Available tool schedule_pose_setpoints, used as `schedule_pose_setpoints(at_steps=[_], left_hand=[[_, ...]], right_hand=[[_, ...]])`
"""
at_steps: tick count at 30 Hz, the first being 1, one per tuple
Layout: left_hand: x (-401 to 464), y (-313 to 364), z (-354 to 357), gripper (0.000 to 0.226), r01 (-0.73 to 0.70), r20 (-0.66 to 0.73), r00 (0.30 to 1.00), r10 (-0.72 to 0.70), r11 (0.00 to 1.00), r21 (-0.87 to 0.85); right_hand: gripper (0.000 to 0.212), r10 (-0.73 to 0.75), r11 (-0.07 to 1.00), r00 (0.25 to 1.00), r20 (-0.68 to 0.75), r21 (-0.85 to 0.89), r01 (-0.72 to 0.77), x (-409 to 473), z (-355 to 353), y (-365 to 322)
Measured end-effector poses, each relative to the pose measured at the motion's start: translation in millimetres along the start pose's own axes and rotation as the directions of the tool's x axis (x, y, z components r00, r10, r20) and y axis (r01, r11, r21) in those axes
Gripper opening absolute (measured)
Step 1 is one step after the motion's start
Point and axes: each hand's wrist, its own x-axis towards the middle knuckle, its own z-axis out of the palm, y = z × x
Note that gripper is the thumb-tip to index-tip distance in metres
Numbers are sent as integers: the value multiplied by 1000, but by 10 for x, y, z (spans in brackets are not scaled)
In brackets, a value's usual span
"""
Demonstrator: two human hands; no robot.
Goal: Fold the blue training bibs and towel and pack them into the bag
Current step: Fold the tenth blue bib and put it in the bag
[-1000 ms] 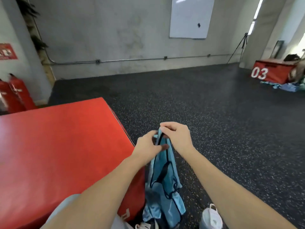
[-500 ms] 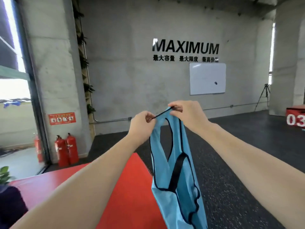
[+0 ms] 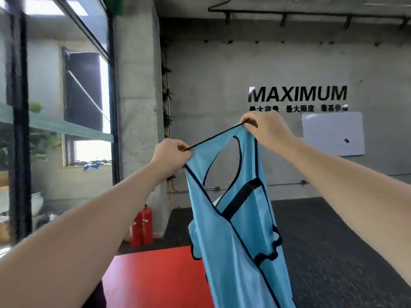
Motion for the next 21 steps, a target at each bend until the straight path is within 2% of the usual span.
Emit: schedule_pose_setpoints(at_steps=[2, 5, 8, 10, 12, 15, 18, 21], left_hand=[[64, -37, -185, 16, 11, 91, 996, -10, 1000, -10], [205, -56, -327, 48, -69, 141, 988, 65, 997, 25], [301, 33, -350, 77, -67, 134, 987, 85, 989, -134], [343, 74, -338, 85, -44, 164, 984, 71, 986, -161], [392, 34, -327, 66, -50, 155, 986, 68, 992, -117], [451, -92, -292, 18, -51, 92, 994, 60, 994, -97], [481, -220, -251, 17, 7, -28, 1000, -10, 995, -102], [509, -358, -242, 21, 98, -104, 988, -113, 985, -142]], right_hand=[[18, -14, 997, 1000, -18, 81, 15, 125, 99, -148], [16, -15, 979, 999, -34, 204, 21, 280, 269, -417], [14, -43, 947, 999, -12, 318, 45, 392, 428, -680], [13, -40, 908, 999, 5, 417, 34, 440, 520, -804], [12, -31, 863, 999, 44, 505, 4, 461, 614, -880], [13, -7, 828, 995, 96, 559, -48, 444, 817, -875], [24, 50, 821, 979, 199, 550, -154, 287, 1109, -830], [46, 110, 874, 924, 365, 407, -265, -58, 1451, -837]])
